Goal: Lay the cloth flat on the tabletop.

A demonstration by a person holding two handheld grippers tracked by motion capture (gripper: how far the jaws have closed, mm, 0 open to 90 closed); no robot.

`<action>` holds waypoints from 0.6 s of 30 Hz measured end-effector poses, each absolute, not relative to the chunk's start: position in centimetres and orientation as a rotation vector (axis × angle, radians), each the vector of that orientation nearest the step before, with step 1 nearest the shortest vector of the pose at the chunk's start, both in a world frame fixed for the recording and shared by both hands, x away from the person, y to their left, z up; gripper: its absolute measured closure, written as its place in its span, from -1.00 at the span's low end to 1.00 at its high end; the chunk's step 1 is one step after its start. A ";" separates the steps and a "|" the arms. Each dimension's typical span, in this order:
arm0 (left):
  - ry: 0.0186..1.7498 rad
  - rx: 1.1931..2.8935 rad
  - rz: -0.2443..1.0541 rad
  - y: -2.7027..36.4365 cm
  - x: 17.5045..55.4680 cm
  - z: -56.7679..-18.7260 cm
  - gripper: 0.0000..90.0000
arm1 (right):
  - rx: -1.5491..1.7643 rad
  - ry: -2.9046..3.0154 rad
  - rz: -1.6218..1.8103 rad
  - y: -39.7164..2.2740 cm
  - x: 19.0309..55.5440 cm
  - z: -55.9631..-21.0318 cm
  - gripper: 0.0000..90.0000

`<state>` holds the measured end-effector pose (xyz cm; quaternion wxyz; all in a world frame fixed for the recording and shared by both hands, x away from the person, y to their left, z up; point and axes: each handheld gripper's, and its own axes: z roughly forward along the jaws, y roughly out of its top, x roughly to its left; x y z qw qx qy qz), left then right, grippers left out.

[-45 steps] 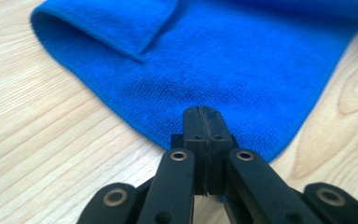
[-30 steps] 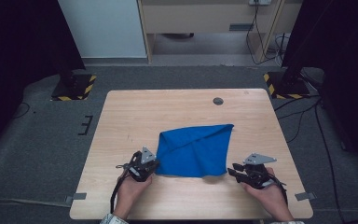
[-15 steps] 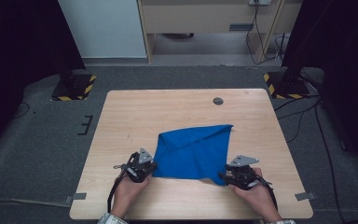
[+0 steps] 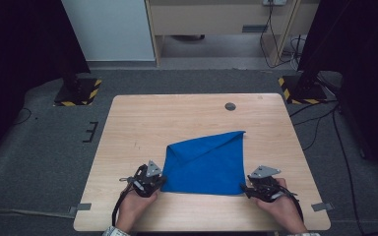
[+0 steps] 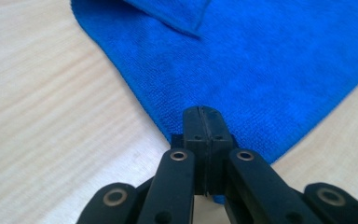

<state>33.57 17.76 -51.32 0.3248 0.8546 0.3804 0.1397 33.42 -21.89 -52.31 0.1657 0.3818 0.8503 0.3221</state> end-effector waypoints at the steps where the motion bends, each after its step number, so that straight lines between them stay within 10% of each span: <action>1: 0.986 2.253 0.358 17.5 33.2 -51.4 1.00 | 1.096 2.421 0.923 -22.5 33.1 -52.3 0.15; 13: 0.966 2.290 0.373 17.1 31.8 -51.4 0.95 | 1.088 2.426 0.902 -22.8 32.5 -52.2 0.14; 18: 1.020 2.215 0.422 17.6 31.8 -50.7 0.30 | 1.075 2.429 0.934 -22.5 32.2 -51.9 0.07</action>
